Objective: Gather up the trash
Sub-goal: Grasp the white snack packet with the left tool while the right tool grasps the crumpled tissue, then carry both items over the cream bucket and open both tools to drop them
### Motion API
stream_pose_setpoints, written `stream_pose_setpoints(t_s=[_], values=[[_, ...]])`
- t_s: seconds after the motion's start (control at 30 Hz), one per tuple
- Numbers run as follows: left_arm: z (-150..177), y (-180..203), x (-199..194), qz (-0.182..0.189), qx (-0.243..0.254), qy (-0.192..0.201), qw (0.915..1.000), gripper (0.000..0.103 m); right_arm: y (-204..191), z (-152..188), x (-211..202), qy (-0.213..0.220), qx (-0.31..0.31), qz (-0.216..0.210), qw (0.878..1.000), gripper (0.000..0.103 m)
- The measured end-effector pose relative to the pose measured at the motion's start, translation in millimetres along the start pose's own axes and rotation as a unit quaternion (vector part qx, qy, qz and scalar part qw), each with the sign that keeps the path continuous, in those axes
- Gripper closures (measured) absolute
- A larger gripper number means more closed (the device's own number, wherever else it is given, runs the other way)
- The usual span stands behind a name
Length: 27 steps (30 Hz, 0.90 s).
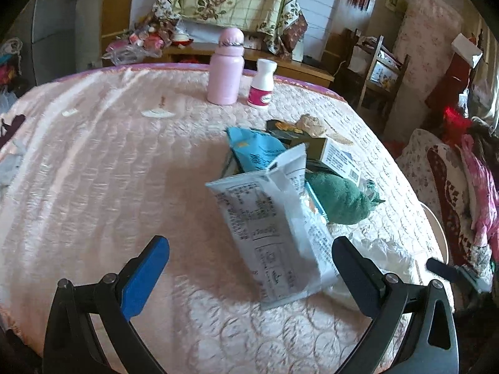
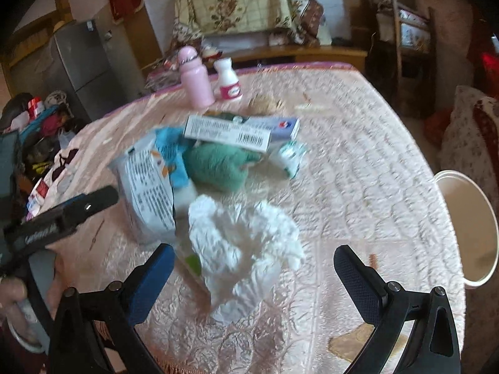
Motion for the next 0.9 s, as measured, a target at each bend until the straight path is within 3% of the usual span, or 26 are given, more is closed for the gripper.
stream_pose_setpoints(t_s=[0.17,0.2,0.27,0.3,0.37,0.4,0.43,0.5,0.73,0.9], values=[[-4.5,1.4,18.9,0.007,-0.003,-0.004,1.0000,0.000,-5.3,2.8,20.6,-0.019,-0.022,-0.007,1.000,0.000],[-5.4,1.3,20.0,0.010,-0.004,-0.004,0.9999,0.004,-5.3,1.9,22.8,-0.019,-0.024,-0.005,1.000,0.000],[-6.9,2.7,23.7,0.022,-0.004,-0.009,0.9997,0.025,-4.7,-1.4,26.5,-0.016,-0.021,-0.010,1.000,0.000],[-7.4,2.6,26.8,0.026,-0.003,-0.019,0.9995,0.043,-3.5,-3.3,28.5,-0.014,-0.017,-0.013,1.000,0.000],[-7.6,2.0,31.7,0.039,-0.007,-0.035,0.9986,0.043,-1.9,-6.3,34.0,-0.018,-0.012,-0.015,1.000,0.008],[-7.2,1.8,31.4,0.040,-0.007,-0.034,0.9986,0.045,-1.6,-7.3,37.5,-0.022,-0.013,-0.015,1.000,0.023],[-6.4,1.9,29.5,0.039,-0.004,-0.032,0.9987,0.052,-1.4,-7.6,40.9,-0.028,-0.014,-0.013,0.999,0.048],[-5.0,0.6,24.9,0.040,-0.001,-0.028,0.9988,0.053,0.9,-6.8,43.6,-0.033,-0.009,-0.013,0.999,0.073],[-12.8,7.3,-10.2,0.055,0.010,-0.012,0.9983,0.054,12.1,-12.2,6.6,0.018,0.015,-0.038,0.999,0.077],[-25.0,34.6,-30.6,0.080,0.033,0.002,0.9962,0.054,30.9,-25.9,-25.3,0.058,0.034,-0.046,0.997,0.077]])
Point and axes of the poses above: each gripper's, at about its wrist camera, not at the fingertips, and x roughly the way its jaws point, y to its right, z to its underside, the point moved 1 cm from there along x, roughly the way its jaws point, and after that the axes turned 4 degrees about z, right-handed, at the moved point
